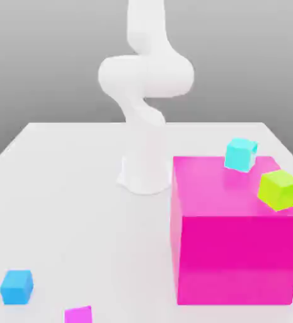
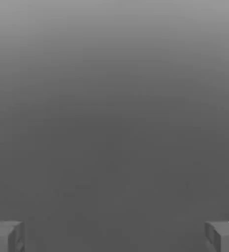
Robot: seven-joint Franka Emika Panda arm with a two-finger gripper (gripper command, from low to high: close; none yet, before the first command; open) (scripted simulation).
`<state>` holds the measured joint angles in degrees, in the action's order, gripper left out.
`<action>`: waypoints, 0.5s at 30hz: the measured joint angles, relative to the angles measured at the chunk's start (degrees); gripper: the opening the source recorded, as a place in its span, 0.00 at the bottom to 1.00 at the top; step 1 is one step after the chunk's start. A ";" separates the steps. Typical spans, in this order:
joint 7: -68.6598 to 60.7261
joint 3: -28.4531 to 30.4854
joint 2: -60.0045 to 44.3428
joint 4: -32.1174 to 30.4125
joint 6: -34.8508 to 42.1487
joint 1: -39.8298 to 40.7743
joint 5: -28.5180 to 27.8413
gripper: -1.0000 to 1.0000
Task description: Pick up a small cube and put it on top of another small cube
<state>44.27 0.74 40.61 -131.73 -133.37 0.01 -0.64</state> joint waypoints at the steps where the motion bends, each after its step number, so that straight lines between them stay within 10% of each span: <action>1: -0.70 0.35 -2.25 0.02 -0.68 0.00 -0.25 0.50; 15: -12.17 5.60 -31.47 0.31 -9.57 0.37 -0.10 0.50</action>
<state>32.09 6.34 9.14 -131.42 -142.94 0.38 -0.74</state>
